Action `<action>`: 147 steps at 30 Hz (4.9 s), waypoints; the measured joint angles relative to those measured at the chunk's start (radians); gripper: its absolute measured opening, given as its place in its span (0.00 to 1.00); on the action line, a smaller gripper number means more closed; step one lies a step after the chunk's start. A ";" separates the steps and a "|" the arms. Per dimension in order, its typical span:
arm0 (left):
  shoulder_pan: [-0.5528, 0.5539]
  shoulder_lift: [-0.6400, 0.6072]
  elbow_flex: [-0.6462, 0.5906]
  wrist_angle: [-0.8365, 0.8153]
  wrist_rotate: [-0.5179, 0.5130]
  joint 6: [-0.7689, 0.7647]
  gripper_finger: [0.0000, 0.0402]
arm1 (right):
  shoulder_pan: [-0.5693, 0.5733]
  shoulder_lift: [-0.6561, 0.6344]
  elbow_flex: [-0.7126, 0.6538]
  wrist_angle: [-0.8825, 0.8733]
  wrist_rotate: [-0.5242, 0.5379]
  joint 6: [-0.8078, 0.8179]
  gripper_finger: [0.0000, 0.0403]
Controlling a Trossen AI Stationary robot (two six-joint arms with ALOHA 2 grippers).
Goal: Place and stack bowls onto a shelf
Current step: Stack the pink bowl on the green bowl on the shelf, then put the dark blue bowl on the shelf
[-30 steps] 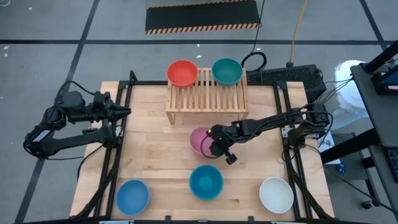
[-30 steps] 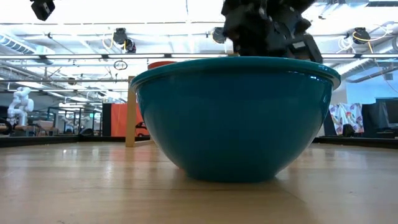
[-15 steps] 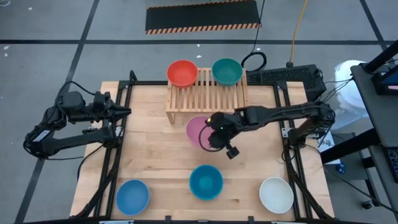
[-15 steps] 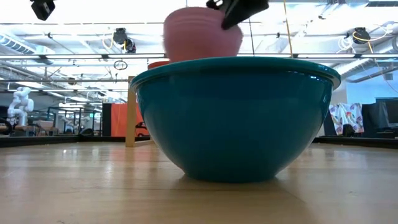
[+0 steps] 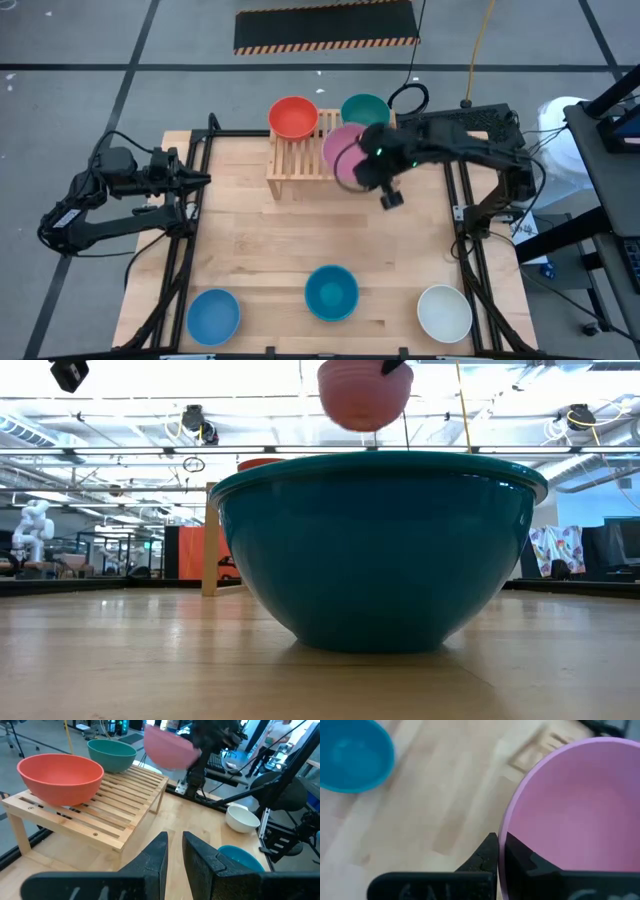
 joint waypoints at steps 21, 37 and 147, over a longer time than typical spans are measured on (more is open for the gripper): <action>0.000 0.000 0.000 0.000 -0.053 -0.021 0.16 | -0.513 0.022 0.086 -0.023 -0.179 -0.256 0.00; 0.000 0.000 0.000 0.000 -0.087 -0.058 0.16 | -0.645 0.166 0.086 -0.017 -0.375 -0.357 0.00; 0.000 0.000 0.000 0.000 -0.087 -0.058 0.16 | -0.427 -0.042 -0.456 0.361 -0.268 -0.243 0.00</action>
